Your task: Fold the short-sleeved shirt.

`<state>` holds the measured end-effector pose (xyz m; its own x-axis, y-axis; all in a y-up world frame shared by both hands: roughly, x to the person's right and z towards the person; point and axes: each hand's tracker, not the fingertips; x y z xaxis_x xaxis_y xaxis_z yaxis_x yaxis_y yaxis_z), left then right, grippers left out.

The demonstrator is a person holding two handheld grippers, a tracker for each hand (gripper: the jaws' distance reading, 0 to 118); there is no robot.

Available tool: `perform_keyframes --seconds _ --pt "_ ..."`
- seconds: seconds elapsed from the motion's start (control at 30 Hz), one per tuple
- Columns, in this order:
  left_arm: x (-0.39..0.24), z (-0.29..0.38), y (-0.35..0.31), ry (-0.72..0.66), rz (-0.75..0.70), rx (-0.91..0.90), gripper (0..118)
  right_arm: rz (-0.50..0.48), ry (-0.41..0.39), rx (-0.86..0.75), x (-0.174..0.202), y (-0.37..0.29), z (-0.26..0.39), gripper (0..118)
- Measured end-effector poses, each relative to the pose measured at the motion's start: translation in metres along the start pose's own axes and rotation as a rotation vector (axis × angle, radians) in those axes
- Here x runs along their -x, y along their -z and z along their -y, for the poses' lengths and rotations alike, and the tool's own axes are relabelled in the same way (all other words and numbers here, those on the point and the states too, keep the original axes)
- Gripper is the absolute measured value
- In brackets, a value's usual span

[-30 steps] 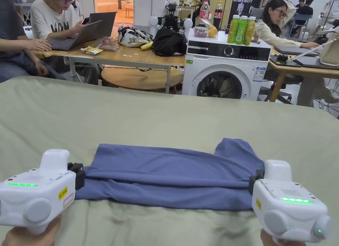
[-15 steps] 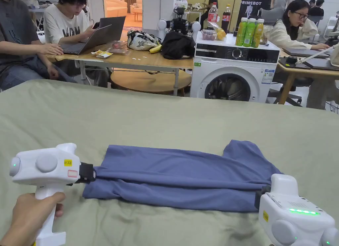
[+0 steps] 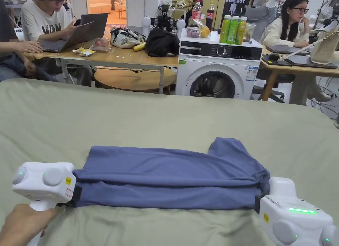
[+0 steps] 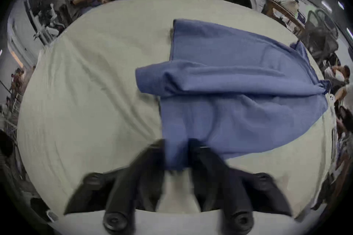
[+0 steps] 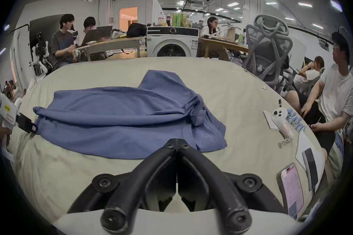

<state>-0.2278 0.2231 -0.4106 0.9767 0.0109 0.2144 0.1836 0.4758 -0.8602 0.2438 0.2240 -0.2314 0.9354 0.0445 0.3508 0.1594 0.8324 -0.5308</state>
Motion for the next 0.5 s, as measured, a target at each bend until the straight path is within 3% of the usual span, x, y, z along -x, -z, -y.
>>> perform_keyframes --seconds 0.03,0.07,0.1,0.13,0.17,0.33,0.37,0.4,0.5 --pt "0.004 0.0 -0.004 -0.029 0.044 -0.012 2 0.0 0.011 0.013 -0.006 0.003 -0.003 2" --pt "0.013 -0.003 -0.002 -0.037 0.055 -0.01 2 -0.004 0.025 0.033 -0.013 0.008 -0.008 17" --pt "0.018 -0.002 -0.005 -0.048 0.07 -0.024 2 -0.009 0.035 0.062 -0.02 0.014 -0.015 51" --pt "0.023 0.0 -0.008 -0.075 0.092 -0.042 2 -0.01 0.037 0.08 -0.027 0.019 -0.02 66" --pt "0.028 0.002 -0.012 -0.104 0.108 -0.061 2 -0.01 0.039 0.099 -0.034 0.026 -0.026 69" --pt "0.029 0.007 -0.021 -0.105 0.111 -0.09 2 0.016 -0.017 0.243 -0.051 0.07 -0.038 68" --pt "0.028 0.008 -0.022 -0.102 0.109 -0.095 2 0.009 -0.024 0.284 -0.052 0.082 -0.038 63" --pt "0.026 0.008 -0.021 -0.098 0.106 -0.097 2 -0.033 -0.018 0.328 -0.053 0.093 -0.034 48" --pt "0.023 0.009 -0.02 -0.095 0.097 -0.096 2 -0.139 0.002 0.464 -0.049 0.118 -0.017 37"
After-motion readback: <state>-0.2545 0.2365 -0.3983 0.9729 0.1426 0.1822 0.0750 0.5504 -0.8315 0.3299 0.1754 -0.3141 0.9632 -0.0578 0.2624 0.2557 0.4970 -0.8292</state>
